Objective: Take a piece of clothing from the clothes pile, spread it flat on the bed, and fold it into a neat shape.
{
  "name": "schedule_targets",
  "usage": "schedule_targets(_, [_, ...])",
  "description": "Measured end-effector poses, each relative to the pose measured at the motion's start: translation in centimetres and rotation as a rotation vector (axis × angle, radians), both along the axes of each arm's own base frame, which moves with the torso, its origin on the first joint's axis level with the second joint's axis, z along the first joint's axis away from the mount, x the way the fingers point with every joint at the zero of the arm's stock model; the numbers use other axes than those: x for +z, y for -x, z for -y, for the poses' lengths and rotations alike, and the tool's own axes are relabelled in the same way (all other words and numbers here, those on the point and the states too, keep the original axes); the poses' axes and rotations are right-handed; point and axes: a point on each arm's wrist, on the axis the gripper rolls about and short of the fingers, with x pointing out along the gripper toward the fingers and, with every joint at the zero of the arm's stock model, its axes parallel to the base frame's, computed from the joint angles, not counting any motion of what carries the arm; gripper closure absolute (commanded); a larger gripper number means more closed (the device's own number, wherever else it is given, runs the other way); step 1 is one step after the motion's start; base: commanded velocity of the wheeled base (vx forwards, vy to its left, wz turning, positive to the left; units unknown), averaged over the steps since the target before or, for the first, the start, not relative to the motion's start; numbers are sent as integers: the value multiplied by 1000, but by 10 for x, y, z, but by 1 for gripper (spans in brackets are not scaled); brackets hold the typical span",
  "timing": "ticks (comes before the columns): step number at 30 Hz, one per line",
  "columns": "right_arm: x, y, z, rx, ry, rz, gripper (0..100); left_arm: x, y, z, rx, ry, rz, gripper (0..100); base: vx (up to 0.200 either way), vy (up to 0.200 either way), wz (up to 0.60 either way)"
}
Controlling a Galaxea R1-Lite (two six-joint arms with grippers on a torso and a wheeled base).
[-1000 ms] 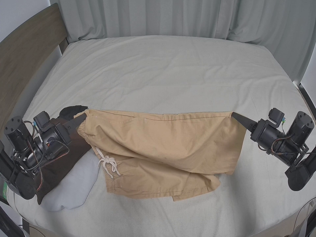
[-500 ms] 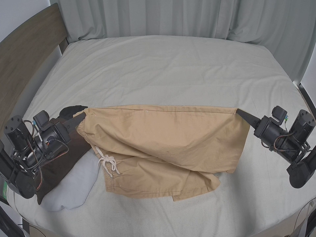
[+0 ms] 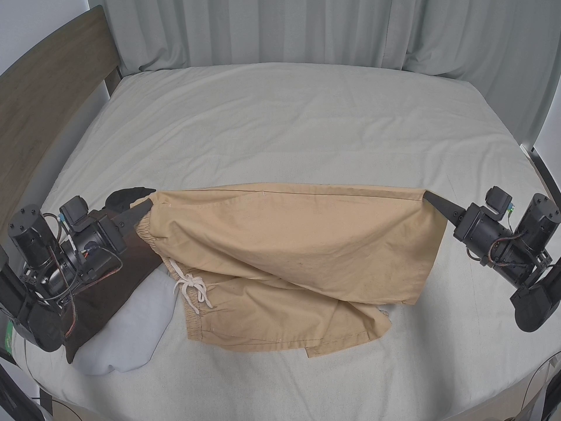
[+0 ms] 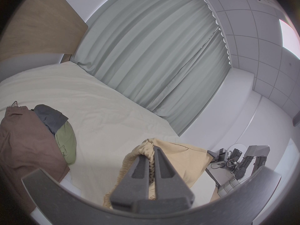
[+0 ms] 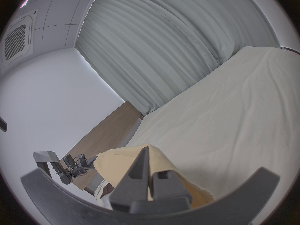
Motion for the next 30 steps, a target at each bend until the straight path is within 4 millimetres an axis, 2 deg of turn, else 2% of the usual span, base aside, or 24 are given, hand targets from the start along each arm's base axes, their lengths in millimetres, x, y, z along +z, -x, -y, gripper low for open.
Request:
schedule_targets(20, [2, -2, -1, 2, -1, 9, 100, -1, -2, 1, -2, -1, -2, 100, 0, 0, 0])
schedule_targets(30, [3, -19, -6, 4, -6, 34, 100, -8, -16, 2, 29, -13, -8, 100, 0, 0, 0])
